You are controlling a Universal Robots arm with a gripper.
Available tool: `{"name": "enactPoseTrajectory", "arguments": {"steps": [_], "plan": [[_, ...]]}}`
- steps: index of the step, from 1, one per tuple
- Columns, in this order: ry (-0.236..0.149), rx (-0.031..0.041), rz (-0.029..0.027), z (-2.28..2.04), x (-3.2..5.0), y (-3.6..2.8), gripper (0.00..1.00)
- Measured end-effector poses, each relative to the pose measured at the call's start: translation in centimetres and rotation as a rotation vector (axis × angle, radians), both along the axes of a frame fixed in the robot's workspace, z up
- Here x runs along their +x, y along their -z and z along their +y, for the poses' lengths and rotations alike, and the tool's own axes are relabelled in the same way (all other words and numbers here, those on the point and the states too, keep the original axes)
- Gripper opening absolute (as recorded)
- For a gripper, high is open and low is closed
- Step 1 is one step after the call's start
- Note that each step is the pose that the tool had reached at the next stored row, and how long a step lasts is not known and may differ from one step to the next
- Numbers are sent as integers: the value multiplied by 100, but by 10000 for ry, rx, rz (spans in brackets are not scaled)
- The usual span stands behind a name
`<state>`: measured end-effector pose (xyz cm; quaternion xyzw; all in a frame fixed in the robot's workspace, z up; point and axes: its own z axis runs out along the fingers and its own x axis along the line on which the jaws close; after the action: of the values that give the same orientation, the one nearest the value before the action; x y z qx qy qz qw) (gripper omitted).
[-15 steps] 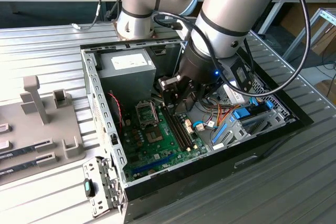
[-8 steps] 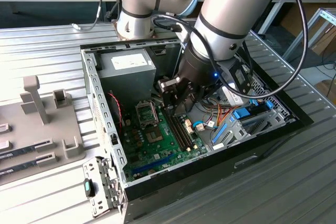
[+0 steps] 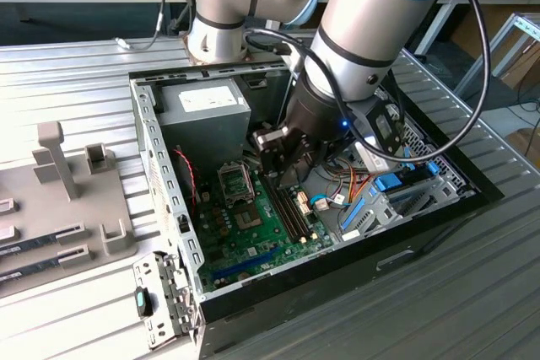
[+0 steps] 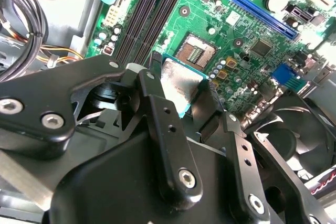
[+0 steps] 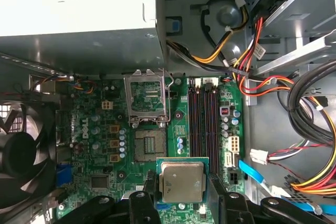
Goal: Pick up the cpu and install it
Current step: 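Place the cpu into insertion slot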
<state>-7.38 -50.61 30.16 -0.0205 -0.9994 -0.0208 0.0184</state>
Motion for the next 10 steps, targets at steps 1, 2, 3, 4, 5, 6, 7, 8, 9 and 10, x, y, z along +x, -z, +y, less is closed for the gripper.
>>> {"name": "enactPoseTrajectory", "arguments": {"steps": [1,2,3,4,5,6,7,8,9,10], "plan": [[0,0,0,0,0,5,47],[0,0,0,0,0,10,47],[0,0,0,0,0,14,47],[0,0,0,0,0,19,47],[0,0,0,0,0,24,47],[0,1,0,0,0,31,47],[0,0,0,0,0,35,47],[0,0,0,0,0,41,47],[0,1,0,0,0,48,47],[0,1,0,0,0,56,47]]}}
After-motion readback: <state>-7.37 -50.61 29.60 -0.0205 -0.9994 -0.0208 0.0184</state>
